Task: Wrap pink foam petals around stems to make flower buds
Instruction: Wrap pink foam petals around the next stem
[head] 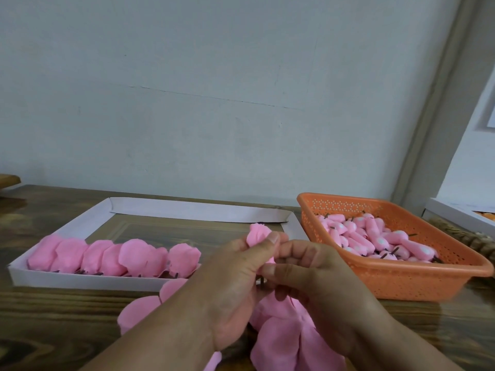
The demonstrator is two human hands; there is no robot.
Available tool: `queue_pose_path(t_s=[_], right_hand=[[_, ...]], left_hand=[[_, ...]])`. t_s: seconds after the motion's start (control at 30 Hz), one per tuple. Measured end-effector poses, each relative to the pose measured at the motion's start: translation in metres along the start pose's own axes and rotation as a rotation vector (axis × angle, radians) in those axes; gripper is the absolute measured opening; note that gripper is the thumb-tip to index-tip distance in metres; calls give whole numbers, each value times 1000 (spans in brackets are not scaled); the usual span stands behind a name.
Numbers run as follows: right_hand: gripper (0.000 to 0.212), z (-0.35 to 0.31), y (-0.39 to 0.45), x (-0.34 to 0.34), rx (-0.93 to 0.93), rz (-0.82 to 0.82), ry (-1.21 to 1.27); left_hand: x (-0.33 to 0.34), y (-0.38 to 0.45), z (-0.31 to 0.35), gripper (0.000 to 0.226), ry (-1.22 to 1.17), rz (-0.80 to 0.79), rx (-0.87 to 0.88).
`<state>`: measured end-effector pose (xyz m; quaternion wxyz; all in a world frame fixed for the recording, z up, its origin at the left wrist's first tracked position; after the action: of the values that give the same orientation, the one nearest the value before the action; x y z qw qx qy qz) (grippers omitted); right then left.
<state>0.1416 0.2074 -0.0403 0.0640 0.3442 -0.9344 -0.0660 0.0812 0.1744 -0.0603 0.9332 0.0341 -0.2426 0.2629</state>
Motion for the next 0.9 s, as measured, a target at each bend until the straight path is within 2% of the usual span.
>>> queue_pose_path(t_s=[0.07,0.2,0.23,0.33,0.43,0.53,0.63,0.77,0.9], right_hand=[[30,2,1,0,18,-2,-2],[8,-10,0,1,-58,-12,-162],[9,-16,1,-1,-92,-19,-246],[19,-31,3,-12,-218,-60,-702],[34,-19,2,-24,-201,-184,-1192],[31,-9,-3,-24,-223,-275,-1415],[24,-2,-6,-15,-261,-354,-1480],[11,0,-6,-11,-288,-383,-1491],[7,0,-7,-9,-305,-397,-1509]], left_hand=[[0,-1,2,44,25,1,10],[4,-2,4,29,29,-24,28],[7,-2,4,26,23,-40,34],[3,0,5,46,8,16,48],[-1,-1,5,24,38,86,43],[-2,-3,2,19,32,109,30],[-2,-4,3,27,15,128,19],[-4,-3,5,35,18,141,29],[-2,-3,4,21,10,121,11]])
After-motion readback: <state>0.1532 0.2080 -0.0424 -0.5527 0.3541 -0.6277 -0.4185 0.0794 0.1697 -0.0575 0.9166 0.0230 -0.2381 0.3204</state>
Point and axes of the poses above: each hand's wrist, its own y-axis towards the middle knuckle, its own x-axis out of the palm, z = x × y, the point moved 10 cm from there along y, towards the middle knuckle, and after that the axes turned 12 degrees about z, right-handed, at the moved point
